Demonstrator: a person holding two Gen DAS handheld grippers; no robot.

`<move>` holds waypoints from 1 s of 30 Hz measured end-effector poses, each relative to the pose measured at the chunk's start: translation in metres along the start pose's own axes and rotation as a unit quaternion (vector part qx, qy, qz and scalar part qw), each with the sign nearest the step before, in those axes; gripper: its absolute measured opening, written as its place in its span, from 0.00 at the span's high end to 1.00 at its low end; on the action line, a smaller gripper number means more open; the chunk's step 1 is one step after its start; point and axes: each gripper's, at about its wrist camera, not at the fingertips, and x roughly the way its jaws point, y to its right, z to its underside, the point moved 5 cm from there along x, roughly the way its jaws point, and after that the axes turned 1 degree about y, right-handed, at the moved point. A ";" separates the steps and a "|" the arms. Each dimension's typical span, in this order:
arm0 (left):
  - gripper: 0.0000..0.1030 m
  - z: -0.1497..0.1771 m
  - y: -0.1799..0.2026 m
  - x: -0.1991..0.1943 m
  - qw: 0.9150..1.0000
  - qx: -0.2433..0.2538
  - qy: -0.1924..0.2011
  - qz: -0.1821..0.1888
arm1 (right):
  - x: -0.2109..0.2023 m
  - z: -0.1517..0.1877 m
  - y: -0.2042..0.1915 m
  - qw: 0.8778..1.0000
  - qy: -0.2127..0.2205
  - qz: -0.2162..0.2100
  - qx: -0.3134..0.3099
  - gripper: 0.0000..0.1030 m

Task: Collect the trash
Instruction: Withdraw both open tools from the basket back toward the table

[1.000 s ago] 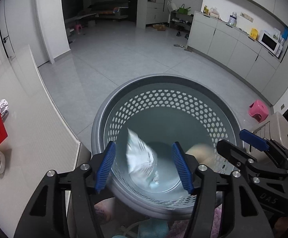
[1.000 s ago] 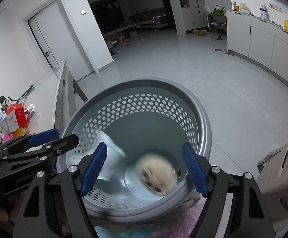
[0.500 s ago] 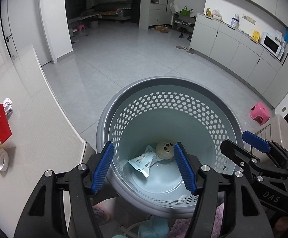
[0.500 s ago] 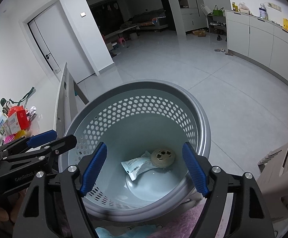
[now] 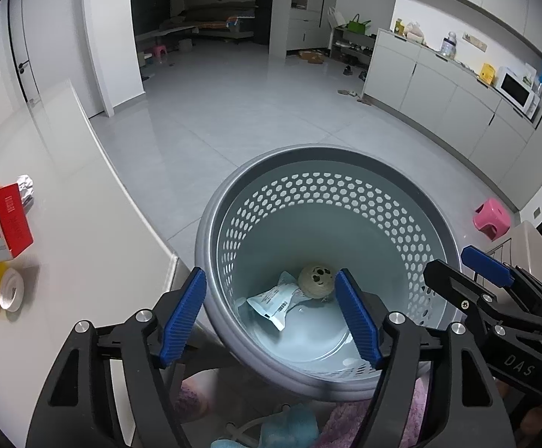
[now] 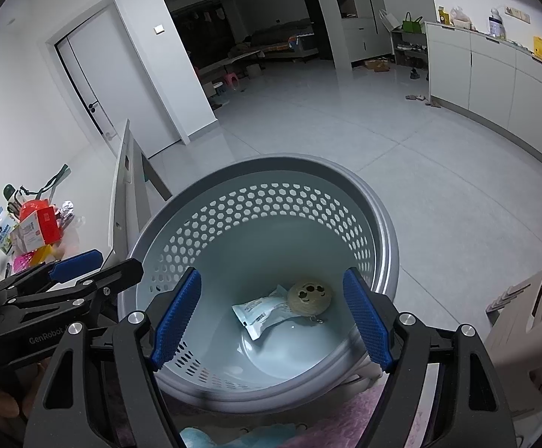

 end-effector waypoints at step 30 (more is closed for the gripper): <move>0.25 0.020 -0.057 -0.061 0.997 -0.058 0.041 -0.043 | -0.019 -0.001 -0.053 0.997 0.014 -0.044 -0.055 0.27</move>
